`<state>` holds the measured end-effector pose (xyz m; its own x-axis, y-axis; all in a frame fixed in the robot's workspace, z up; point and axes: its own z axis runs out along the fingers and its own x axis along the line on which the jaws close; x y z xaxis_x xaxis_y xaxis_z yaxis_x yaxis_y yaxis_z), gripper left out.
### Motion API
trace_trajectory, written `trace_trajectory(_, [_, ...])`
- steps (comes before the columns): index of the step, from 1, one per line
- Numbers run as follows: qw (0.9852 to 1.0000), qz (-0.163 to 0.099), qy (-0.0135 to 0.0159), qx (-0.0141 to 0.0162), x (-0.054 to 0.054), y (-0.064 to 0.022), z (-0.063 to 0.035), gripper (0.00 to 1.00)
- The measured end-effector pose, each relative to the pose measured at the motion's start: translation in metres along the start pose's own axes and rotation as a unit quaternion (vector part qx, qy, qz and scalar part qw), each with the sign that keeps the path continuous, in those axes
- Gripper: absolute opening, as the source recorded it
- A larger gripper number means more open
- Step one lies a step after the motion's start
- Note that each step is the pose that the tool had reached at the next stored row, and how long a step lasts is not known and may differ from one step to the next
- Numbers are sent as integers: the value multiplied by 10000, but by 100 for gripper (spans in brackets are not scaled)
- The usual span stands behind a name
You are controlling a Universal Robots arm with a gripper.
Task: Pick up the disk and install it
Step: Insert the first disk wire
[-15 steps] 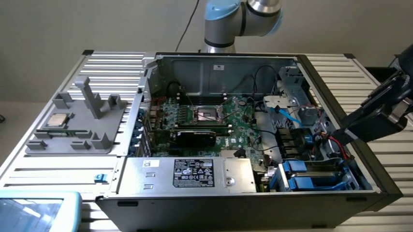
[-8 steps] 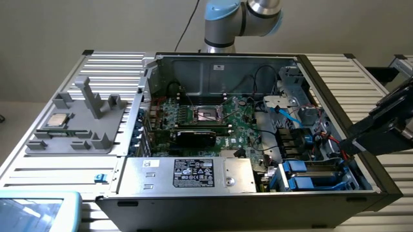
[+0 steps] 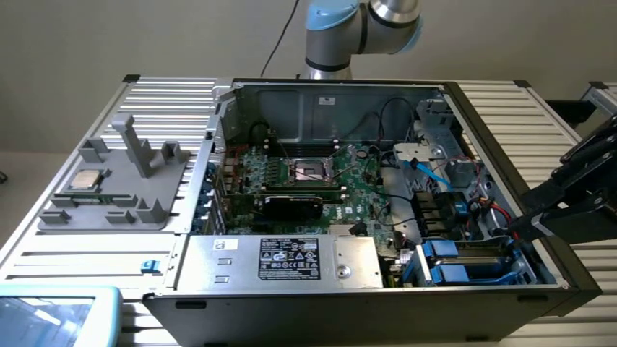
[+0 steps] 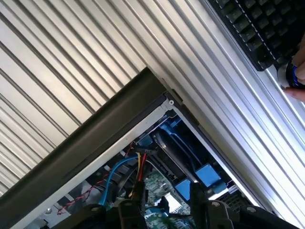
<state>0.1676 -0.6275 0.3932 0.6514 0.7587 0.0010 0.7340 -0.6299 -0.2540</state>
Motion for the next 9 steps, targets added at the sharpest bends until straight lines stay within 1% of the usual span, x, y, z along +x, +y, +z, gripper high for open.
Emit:
trace_trajectory(3, [10000,-19,-5,0,0,0,0,50])
trace_trajectory(6, [9996,-271,-72,0,0,-1,0,50])
trace_trajectory(9, [9985,-532,-140,0,0,-1,0,50])
